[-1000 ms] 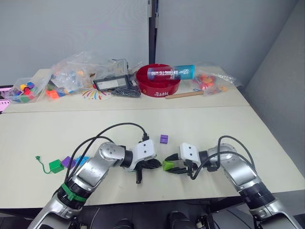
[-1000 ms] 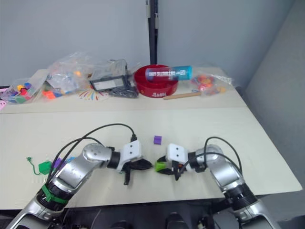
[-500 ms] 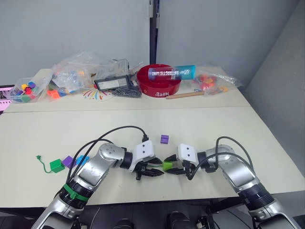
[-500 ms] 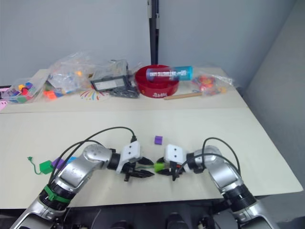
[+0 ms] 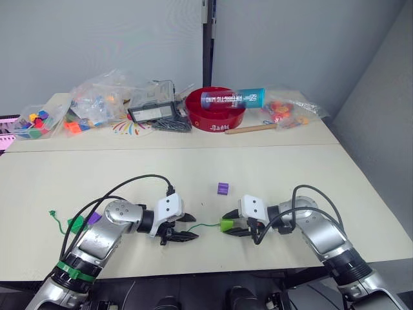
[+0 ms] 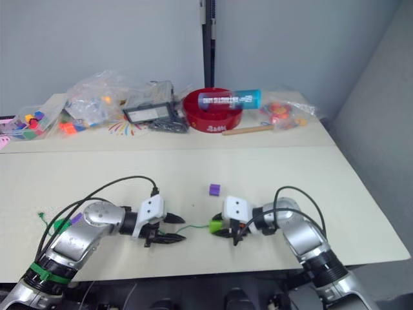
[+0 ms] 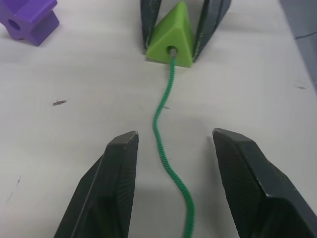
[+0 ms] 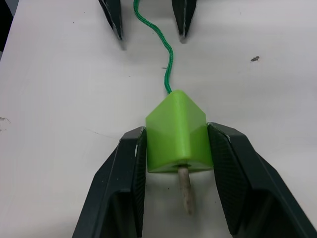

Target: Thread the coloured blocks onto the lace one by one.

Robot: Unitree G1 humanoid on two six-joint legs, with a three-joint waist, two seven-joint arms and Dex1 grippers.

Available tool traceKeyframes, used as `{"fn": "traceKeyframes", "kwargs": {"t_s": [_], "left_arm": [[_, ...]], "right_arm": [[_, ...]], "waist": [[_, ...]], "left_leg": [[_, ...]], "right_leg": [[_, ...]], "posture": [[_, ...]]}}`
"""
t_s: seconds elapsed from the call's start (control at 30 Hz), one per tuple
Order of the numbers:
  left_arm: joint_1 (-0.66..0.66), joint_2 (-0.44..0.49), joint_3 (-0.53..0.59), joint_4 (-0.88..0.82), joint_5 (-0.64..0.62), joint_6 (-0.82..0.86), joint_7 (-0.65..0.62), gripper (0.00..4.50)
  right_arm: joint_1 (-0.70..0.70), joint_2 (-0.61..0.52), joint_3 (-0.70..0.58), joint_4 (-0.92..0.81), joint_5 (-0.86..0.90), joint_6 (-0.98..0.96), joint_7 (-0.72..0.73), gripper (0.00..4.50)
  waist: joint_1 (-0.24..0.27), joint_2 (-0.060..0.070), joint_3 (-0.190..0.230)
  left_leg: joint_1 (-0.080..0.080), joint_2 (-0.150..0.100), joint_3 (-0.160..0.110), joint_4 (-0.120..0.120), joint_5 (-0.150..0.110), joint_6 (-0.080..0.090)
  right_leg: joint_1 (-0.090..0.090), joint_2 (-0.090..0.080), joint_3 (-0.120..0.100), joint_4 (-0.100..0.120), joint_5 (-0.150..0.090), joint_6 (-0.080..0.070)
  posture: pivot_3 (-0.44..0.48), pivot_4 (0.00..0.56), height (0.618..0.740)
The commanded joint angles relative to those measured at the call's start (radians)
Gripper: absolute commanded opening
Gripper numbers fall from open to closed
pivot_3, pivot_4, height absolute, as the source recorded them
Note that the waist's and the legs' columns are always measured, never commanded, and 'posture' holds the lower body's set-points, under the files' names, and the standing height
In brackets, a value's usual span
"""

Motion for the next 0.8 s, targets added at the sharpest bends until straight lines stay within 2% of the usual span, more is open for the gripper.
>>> {"fn": "traceKeyframes", "kwargs": {"t_s": [0.03,0.17,0.5,0.8], "left_arm": [[-0.003,-0.019,-0.020,0.013,0.007,-0.046,-0.009,1.37],[-0.004,-0.032,-0.020,0.016,0.004,-0.064,-0.018,0.06],[-0.045,-0.071,-0.032,-0.016,0.010,-0.058,0.007,0.02],[-0.081,-0.146,-0.103,-0.009,0.046,-0.025,0.039,0.02]], "right_arm": [[0.031,-0.016,0.042,-0.003,-0.018,0.029,0.014,1.38],[0.035,-0.021,0.042,-0.013,-0.016,0.037,0.014,1.38],[0.043,-0.022,0.042,-0.029,-0.016,0.050,0.009,1.38],[0.038,-0.017,0.046,-0.028,-0.019,0.054,0.004,1.38]], "waist": [[0.001,0.000,0.000],[0.004,0.000,0.000],[0.008,0.000,0.000],[0.010,0.000,0.000]], "left_leg": [[0.000,0.000,0.000,0.000,0.000,0.000],[0.000,0.000,0.000,0.000,0.000,0.000],[0.000,0.000,0.000,0.000,0.000,0.000],[0.000,0.000,0.000,0.000,0.000,0.000]], "right_leg": [[0.000,0.000,0.000,0.000,0.000,0.000],[0.000,0.000,0.000,0.000,0.000,0.000],[0.000,0.000,0.000,0.000,0.000,0.000],[0.000,0.000,0.000,0.000,0.000,0.000]], "posture": [[0.000,0.150,0.740],[0.000,0.150,0.740],[0.000,0.150,0.740],[0.000,0.150,0.740]]}}
